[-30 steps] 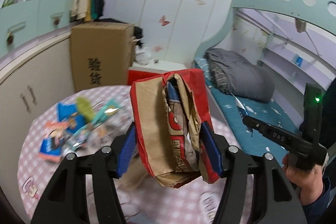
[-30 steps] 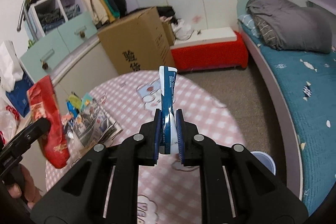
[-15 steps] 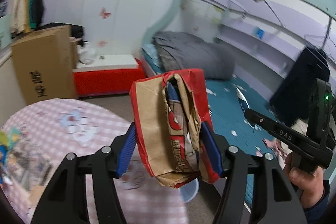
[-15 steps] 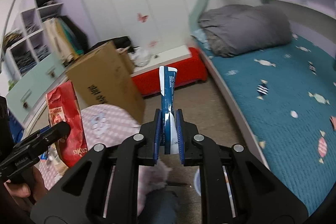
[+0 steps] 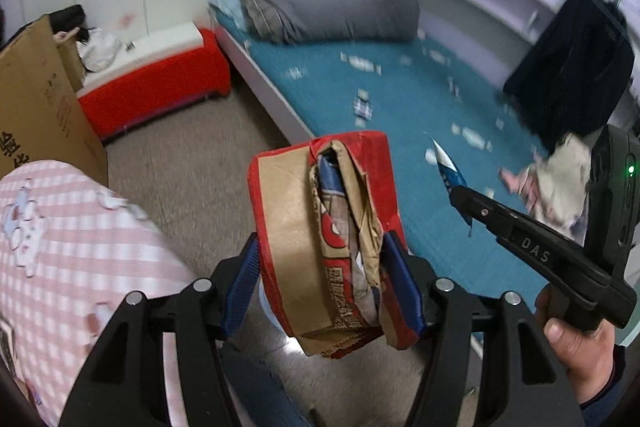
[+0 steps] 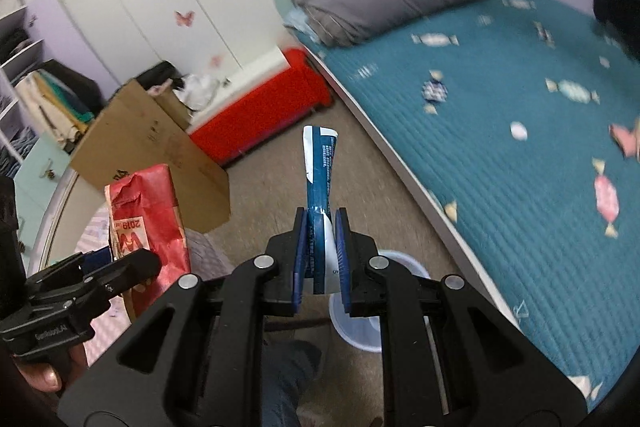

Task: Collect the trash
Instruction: 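Carry the red bag and blue tube to the bin and release both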

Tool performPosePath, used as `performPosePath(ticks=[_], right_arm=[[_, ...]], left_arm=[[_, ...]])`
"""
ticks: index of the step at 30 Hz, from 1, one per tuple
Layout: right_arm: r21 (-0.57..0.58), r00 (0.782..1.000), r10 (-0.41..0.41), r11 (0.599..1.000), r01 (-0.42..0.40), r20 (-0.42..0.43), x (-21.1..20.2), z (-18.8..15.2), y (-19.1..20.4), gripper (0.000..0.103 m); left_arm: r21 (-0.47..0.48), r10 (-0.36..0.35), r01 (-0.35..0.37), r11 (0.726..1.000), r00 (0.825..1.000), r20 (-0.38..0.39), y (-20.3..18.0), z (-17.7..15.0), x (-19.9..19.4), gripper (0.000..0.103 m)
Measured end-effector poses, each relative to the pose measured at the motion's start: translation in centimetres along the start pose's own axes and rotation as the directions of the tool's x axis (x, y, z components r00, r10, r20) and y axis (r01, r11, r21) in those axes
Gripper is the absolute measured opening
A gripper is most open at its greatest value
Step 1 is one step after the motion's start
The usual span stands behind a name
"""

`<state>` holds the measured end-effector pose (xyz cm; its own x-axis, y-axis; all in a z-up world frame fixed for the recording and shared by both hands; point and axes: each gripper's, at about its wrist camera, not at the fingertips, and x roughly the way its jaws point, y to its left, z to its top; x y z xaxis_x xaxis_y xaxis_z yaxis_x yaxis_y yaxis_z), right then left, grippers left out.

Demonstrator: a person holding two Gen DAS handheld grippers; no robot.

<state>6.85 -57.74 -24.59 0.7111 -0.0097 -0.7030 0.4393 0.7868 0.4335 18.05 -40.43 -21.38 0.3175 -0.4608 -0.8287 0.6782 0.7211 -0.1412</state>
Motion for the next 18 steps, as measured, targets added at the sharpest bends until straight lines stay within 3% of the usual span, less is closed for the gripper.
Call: performPosePath(ticks=[8, 14, 17, 18], right_arm=[[0.087, 0.990, -0.005, 0.996, 0.017, -0.139, 6.5, -2.0, -4.1, 0.014], [0.128, 0.978, 0.005, 0.991, 0.022, -0.208, 10.1, -3.1, -5.6, 0.014], [0.138, 0.970, 0.009, 0.990, 0.025, -0.243, 11.8, -3.5, -6.0, 0.015], [0.143, 0.965, 0.012, 0.989, 0.026, -0.260, 12.6, -3.7, -6.2, 0.016]], left_arm=[[0.064, 0.078, -0.066, 0.996, 0.976, -0.202, -1.7, 0.9, 8.3, 0.061], [0.103, 0.142, -0.114, 0.988, 0.935, -0.325, -1.5, 0.8, 13.8, 0.062], [0.113, 0.161, -0.126, 0.986, 0.902, -0.401, -0.9, 0.1, 16.9, 0.074], [0.110, 0.168, -0.134, 0.985, 0.893, -0.418, -0.6, 0.0, 17.6, 0.082]])
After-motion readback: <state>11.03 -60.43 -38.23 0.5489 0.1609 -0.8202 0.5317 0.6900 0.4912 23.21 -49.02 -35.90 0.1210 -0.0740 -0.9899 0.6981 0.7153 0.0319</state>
